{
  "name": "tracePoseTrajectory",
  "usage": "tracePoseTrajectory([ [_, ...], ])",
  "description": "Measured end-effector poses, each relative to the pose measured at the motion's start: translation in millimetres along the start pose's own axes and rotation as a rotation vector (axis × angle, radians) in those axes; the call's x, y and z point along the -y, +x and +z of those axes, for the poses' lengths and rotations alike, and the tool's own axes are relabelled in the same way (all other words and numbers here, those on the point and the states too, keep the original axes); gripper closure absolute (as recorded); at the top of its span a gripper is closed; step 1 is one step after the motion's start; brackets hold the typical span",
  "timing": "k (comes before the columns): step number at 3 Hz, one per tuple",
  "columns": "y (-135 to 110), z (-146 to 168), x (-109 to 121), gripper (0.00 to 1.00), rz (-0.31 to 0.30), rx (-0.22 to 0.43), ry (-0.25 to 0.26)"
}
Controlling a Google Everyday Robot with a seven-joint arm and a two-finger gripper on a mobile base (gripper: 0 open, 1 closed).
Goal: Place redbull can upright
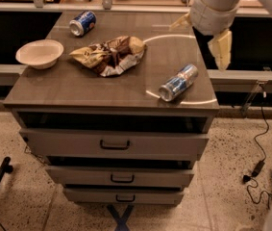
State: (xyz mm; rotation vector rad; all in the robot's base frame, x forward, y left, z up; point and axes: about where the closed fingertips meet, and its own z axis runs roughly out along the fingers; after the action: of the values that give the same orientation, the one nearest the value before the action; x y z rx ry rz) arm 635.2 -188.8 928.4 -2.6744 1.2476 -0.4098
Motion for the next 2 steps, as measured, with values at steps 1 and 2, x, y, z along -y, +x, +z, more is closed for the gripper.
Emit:
tracePoseTrajectory([
  [1,-5.4,42.3,-6.1,0.00,-0.027,0.130,-0.086],
  [2,-3.0,41.8,-1.8,0.00,-0.025,0.111,-0.067],
])
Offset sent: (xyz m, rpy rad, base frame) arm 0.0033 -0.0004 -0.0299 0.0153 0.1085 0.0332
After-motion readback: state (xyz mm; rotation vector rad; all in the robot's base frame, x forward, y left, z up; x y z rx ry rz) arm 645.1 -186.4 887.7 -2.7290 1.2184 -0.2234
